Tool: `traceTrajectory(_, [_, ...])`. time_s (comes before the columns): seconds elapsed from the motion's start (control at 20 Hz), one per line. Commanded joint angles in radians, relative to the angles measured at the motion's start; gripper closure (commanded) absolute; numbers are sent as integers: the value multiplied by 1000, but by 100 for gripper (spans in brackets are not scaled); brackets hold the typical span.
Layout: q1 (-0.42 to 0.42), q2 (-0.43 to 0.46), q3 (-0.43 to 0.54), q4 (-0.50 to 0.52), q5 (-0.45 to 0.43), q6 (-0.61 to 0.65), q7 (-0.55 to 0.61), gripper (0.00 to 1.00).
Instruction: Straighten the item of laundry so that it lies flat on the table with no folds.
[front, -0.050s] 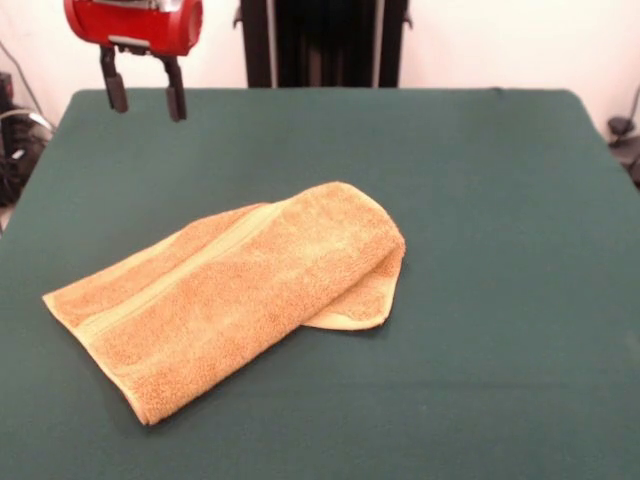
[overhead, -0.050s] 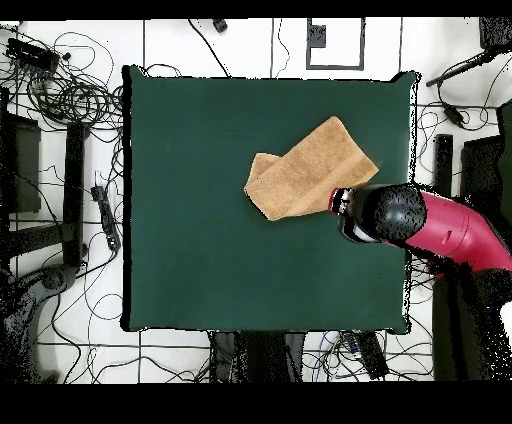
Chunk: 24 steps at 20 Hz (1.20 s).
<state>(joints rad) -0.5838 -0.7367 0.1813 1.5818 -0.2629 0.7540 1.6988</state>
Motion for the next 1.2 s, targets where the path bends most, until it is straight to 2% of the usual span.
traceTrajectory(0.05, [15,24,94,111,-25,1,-68,0])
traceTrajectory(1.2, [17,31,93,104,-30,-12,-62,0])
